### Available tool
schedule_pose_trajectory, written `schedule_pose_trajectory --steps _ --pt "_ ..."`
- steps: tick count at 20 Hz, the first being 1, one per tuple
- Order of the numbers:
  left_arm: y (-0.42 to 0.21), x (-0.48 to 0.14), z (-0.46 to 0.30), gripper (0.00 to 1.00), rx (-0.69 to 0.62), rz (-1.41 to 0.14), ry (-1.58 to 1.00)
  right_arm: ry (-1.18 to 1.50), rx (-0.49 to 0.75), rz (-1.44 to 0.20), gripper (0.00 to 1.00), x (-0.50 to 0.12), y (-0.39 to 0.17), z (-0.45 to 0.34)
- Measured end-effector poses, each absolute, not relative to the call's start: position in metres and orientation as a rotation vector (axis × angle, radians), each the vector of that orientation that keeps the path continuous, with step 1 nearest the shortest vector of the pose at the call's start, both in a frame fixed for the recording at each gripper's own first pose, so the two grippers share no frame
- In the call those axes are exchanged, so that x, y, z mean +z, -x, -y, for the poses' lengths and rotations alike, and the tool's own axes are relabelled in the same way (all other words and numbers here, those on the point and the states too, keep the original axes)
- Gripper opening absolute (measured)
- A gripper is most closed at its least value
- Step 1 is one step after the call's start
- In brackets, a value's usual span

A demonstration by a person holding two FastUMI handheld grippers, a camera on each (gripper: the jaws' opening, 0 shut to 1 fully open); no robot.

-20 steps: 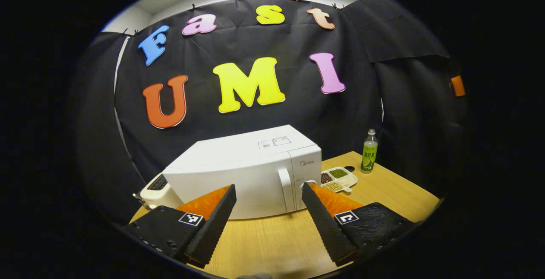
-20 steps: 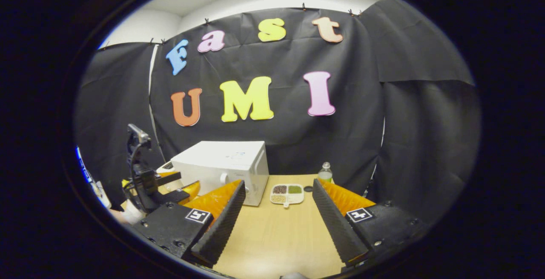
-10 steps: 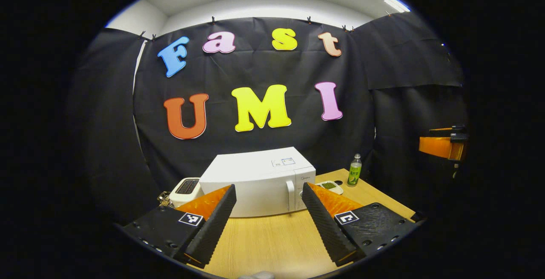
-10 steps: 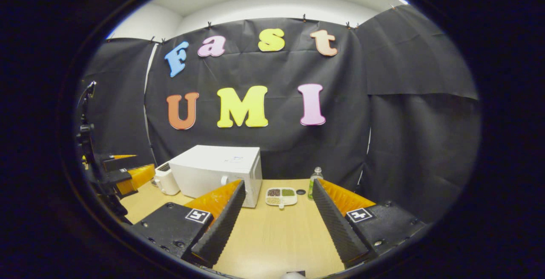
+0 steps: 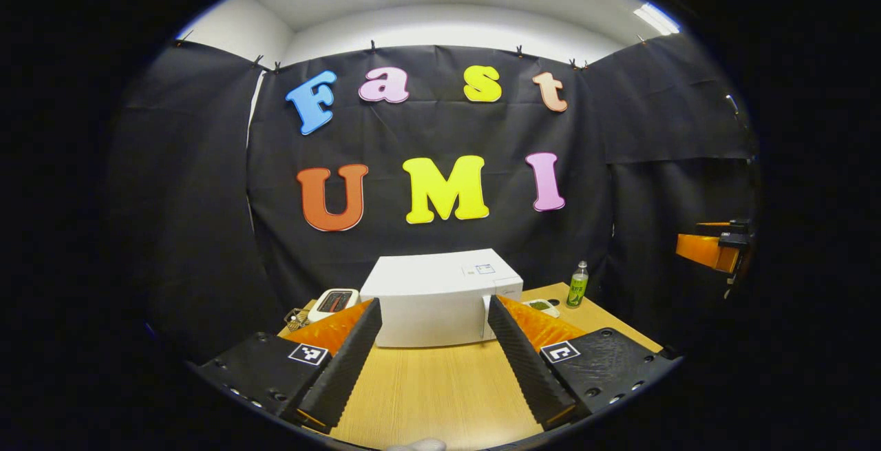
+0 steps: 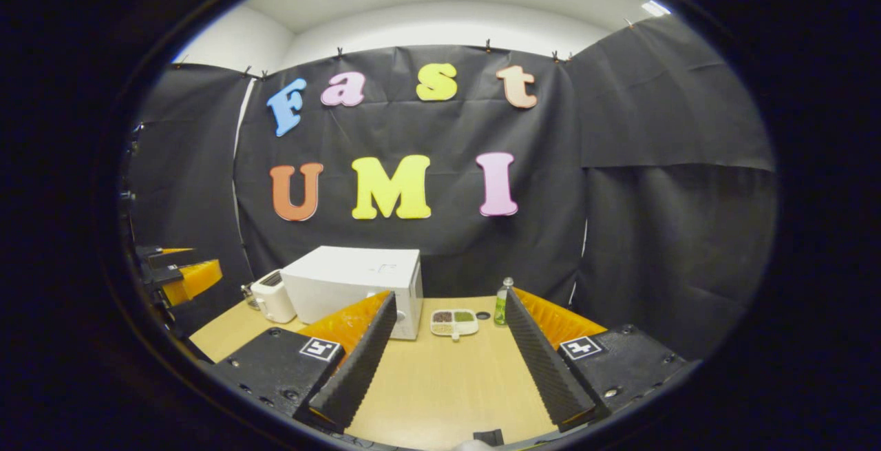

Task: Open the microwave oven with the left hand, put the food in, and close the microwave oven.

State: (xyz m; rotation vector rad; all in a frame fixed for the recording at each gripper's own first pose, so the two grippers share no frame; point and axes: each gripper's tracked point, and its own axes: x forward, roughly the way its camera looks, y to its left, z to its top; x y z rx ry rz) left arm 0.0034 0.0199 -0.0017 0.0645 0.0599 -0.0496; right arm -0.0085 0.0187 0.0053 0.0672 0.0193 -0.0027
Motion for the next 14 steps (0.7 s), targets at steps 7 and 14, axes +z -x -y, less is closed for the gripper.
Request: schedule_pose_trajectory --steps 7,14 --pt "0.005 0.014 -0.027 0.96 0.017 -0.021 -0.061 -0.074 0.022 -0.015 0.92 0.012 0.007 -0.023" --pt "0.01 0.022 -0.029 0.96 0.021 -0.008 -0.072 -0.087 0.012 -0.015 0.92 0.009 0.006 -0.019"
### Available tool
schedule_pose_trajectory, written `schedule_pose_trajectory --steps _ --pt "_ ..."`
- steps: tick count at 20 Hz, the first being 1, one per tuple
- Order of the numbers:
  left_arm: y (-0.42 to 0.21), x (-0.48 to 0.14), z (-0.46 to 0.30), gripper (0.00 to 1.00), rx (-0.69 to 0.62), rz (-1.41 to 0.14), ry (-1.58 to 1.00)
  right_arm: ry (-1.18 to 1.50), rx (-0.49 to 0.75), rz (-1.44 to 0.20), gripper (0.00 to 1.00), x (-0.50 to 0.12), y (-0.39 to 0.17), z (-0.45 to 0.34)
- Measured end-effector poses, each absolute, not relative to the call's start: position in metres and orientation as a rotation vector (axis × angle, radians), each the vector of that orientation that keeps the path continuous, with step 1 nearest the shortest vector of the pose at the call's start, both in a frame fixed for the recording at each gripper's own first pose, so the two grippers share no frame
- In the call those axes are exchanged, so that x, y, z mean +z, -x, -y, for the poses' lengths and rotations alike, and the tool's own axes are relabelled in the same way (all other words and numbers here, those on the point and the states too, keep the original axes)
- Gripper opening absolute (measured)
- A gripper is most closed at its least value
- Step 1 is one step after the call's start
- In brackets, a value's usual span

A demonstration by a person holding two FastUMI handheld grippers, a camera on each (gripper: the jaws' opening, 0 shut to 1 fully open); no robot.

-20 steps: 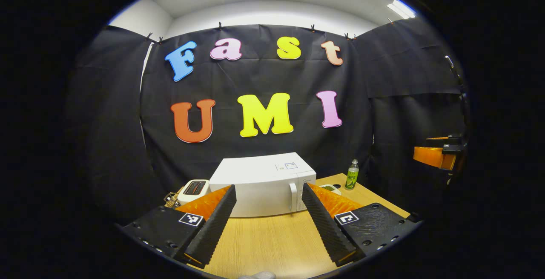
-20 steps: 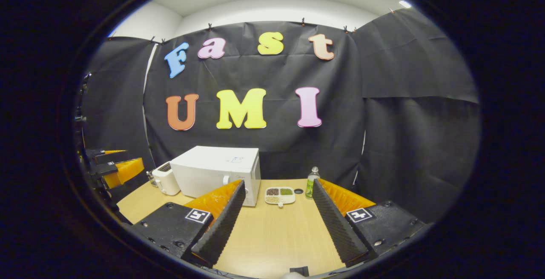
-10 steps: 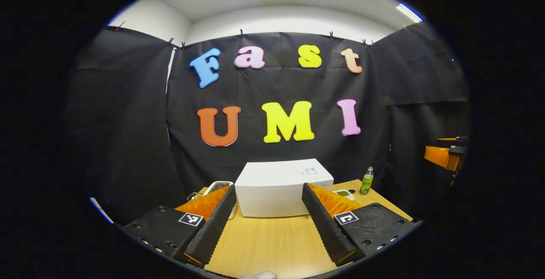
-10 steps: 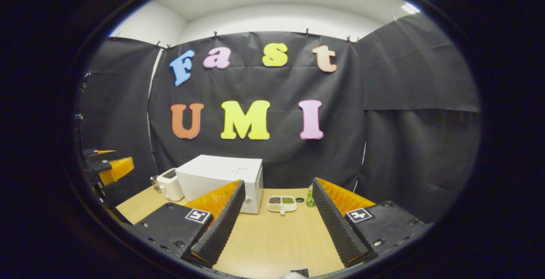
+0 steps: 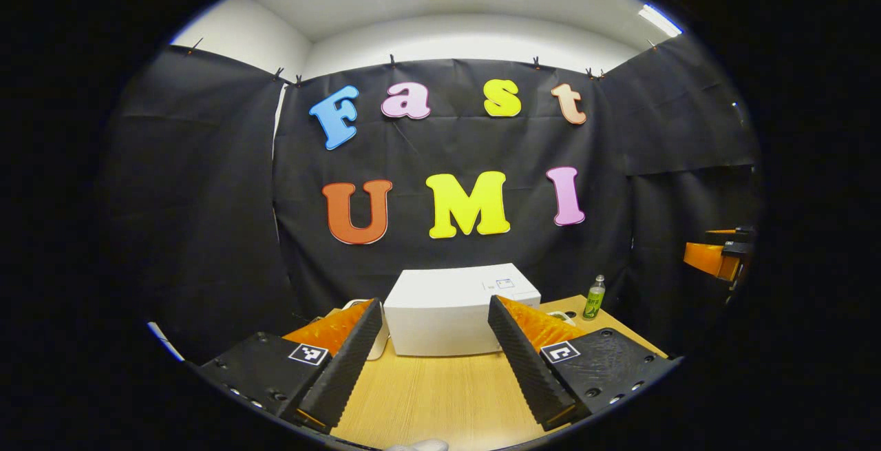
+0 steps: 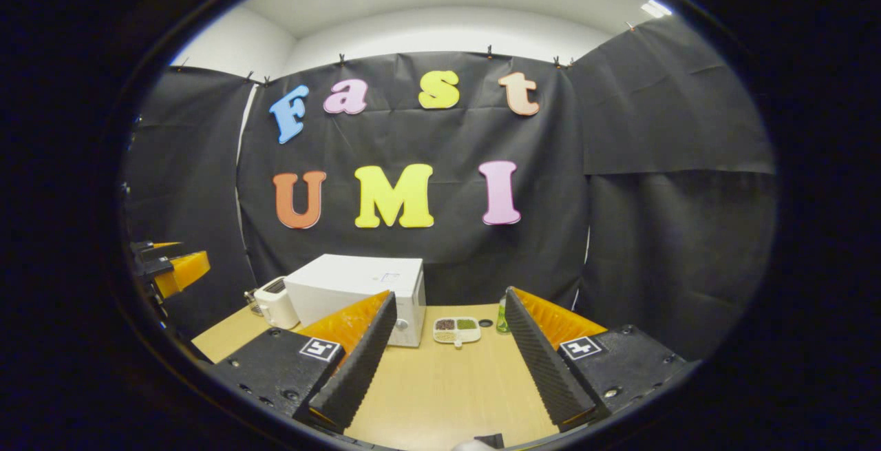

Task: Open the microwave oven with the left hand, put the food in, and close the microwave oven.

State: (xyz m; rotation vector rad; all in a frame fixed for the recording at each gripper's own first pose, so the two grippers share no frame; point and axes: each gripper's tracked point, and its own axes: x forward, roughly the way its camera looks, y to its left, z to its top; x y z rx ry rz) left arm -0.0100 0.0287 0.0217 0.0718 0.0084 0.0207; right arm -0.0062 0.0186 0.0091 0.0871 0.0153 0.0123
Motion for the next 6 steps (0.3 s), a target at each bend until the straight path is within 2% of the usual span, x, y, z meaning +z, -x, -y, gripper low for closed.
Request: schedule_pose_trajectory --steps 6 --pt "0.0095 0.0263 -0.0281 0.96 0.01 0.003 -0.061 -0.074 0.012 -0.006 0.92 0.0145 0.0074 -0.0223"
